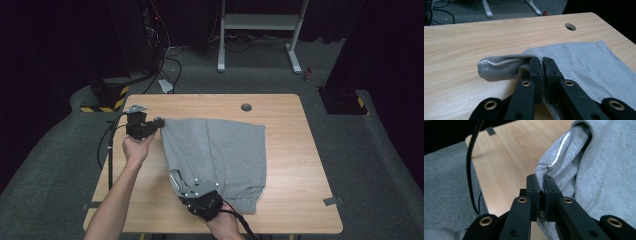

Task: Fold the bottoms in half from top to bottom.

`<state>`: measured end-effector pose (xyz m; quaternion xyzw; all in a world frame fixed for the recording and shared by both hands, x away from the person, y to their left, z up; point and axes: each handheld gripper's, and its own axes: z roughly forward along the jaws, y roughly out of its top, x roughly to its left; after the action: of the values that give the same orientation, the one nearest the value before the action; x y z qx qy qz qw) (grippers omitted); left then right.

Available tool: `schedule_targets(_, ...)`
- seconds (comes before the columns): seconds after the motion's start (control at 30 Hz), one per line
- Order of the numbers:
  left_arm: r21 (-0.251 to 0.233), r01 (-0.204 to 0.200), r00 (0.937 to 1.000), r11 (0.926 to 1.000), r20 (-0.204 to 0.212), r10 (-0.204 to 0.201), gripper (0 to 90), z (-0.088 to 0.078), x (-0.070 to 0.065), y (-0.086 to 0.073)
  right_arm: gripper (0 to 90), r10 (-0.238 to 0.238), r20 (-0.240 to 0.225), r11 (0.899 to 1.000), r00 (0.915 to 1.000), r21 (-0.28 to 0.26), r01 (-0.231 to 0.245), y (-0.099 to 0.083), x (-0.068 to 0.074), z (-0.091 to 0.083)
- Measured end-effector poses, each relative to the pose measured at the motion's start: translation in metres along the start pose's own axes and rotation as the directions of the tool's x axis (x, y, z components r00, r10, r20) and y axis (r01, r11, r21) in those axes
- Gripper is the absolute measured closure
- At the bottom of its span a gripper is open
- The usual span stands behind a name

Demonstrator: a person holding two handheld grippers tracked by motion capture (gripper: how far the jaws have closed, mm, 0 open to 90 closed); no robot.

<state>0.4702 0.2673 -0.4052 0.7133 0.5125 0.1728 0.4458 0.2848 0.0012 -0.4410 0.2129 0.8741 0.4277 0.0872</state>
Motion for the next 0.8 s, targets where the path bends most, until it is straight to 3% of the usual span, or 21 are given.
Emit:
schedule_targets(0.2,-0.021,-0.007,0.9997,0.9998,-0.025,0.006,86.2,-0.025,0.010,0.009,84.9,-0.011,-0.048,0.999,0.9988,-0.039,0.009,0.019,0.004,0.000)
schedule_targets(0.33,-0.029,-0.015,0.9994,0.9995,-0.033,0.014,86.2,-0.034,0.011,0.013,85.0,-0.025,-0.050,0.998,0.9984,-0.056,0.022,0.025,0.007,0.000)
schedule_targets(0.63,-0.041,-0.039,0.9992,0.9984,0.004,0.040,86.0,-0.019,-0.006,0.020,84.9,0.020,-0.016,0.997,0.9997,-0.073,-0.021,0.012,-0.003,-0.013)
schedule_targets(0.8,-0.060,-0.073,0.9962,0.9955,0.043,0.076,86.0,-0.005,-0.027,0.032,84.9,0.042,0.008,0.995,0.9991,-0.095,-0.041,0.003,-0.008,-0.024)
